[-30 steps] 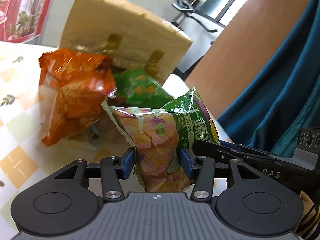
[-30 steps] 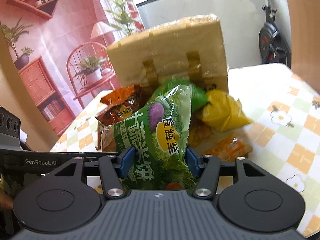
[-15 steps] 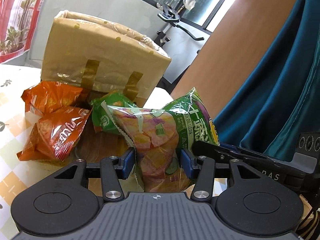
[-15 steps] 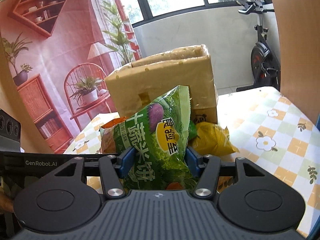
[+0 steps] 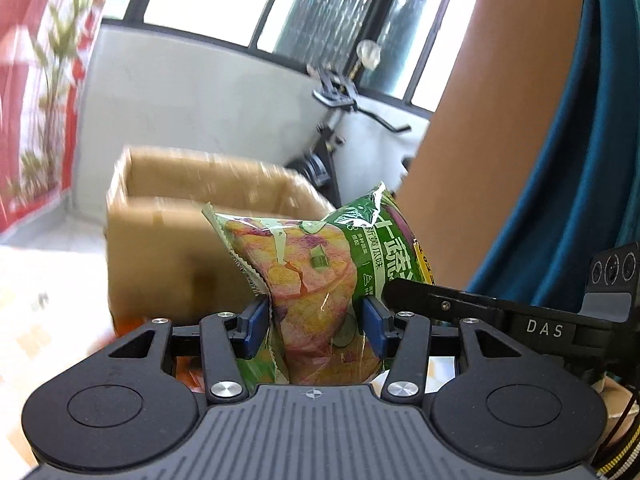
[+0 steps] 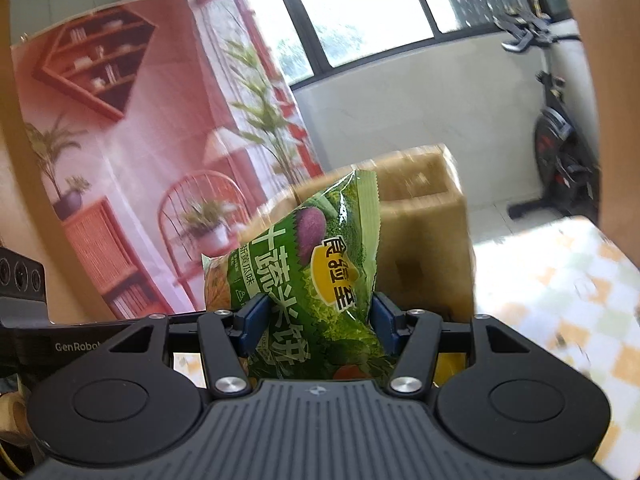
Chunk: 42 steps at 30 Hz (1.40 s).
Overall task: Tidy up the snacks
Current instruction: 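Lift both held bags and carry them over the box opening, then open both grippers to drop the bags into the box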
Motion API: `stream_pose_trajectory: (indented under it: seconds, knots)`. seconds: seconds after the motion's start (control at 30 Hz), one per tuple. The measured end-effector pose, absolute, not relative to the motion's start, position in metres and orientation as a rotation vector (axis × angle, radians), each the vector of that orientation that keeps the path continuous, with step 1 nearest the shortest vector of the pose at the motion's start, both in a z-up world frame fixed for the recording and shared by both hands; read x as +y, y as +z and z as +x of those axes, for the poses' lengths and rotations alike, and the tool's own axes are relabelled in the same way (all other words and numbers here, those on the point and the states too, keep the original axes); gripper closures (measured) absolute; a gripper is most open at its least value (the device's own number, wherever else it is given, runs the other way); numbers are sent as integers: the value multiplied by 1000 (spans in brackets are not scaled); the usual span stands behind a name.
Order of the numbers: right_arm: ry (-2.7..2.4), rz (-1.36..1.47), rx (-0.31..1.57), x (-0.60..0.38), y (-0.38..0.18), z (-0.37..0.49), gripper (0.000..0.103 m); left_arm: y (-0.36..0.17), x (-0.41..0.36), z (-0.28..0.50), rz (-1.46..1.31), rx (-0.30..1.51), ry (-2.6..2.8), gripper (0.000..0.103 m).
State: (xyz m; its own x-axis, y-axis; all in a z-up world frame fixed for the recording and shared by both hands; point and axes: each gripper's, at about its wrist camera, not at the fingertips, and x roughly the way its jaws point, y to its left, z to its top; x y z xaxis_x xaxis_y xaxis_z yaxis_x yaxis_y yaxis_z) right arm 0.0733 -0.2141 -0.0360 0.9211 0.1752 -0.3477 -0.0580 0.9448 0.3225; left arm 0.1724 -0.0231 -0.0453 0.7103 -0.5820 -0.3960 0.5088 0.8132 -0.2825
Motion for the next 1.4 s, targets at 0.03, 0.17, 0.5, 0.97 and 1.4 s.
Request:
stream_pose_trajectory:
  seconds: [0.03, 0.17, 0.5, 0.97, 1.4]
  knots:
    - [132, 309, 371, -216, -31, 82, 45, -39, -23, 179, -142, 478, -598, 50]
    - [167, 300, 329, -219, -13, 121, 45, -21, -27, 205, -83, 449, -555, 48]
    - [205, 375, 308, -249, -5, 219, 45, 3, -44, 281, -1, 469, -484, 46]
    - [174, 549, 277, -298, -42, 287, 45, -7, -69, 333, 69, 468, -418, 46]
    - [88, 580, 379, -305, -59, 292, 46, -17, -58, 340, 67, 534, -359, 33]
